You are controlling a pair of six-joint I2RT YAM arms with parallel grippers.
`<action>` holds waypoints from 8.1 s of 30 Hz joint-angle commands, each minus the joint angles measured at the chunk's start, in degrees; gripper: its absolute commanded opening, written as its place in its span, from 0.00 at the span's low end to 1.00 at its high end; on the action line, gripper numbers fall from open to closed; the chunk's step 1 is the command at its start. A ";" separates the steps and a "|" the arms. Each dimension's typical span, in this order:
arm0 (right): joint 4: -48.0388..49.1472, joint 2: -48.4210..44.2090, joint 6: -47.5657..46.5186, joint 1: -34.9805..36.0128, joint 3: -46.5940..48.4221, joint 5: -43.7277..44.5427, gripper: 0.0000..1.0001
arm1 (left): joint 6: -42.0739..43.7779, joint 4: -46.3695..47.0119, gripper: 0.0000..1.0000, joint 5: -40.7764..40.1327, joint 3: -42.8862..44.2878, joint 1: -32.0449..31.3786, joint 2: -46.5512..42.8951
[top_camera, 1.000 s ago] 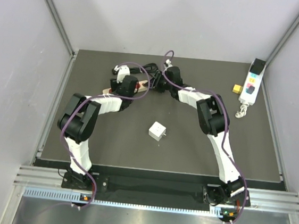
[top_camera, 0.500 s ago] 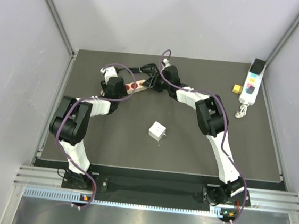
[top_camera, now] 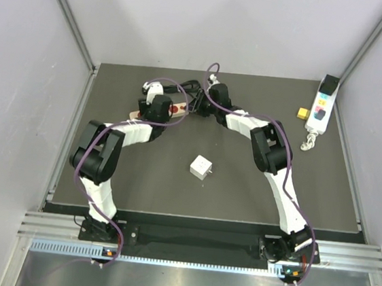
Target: Pull the plug off the socket
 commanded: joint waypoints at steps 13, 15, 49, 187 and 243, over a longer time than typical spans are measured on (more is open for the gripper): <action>-3.82 1.65 -3.36 1.53 0.74 3.60 0.00 | -8.83 12.68 0.00 23.82 -4.91 5.49 -4.16; -3.73 1.65 -3.36 1.53 0.74 3.52 0.00 | -3.22 6.62 0.00 15.48 -0.78 1.62 -3.54; 0.05 -0.20 -5.20 1.89 -0.49 -0.44 0.00 | -3.97 -2.10 0.30 18.87 8.03 0.29 1.48; 24.66 -3.89 -26.58 26.59 9.79 52.74 0.00 | -31.66 18.82 0.00 54.12 -16.23 29.47 3.93; -15.48 -40.43 -22.70 7.87 -20.61 23.83 0.00 | -26.21 33.85 0.19 57.80 -20.80 28.77 -5.30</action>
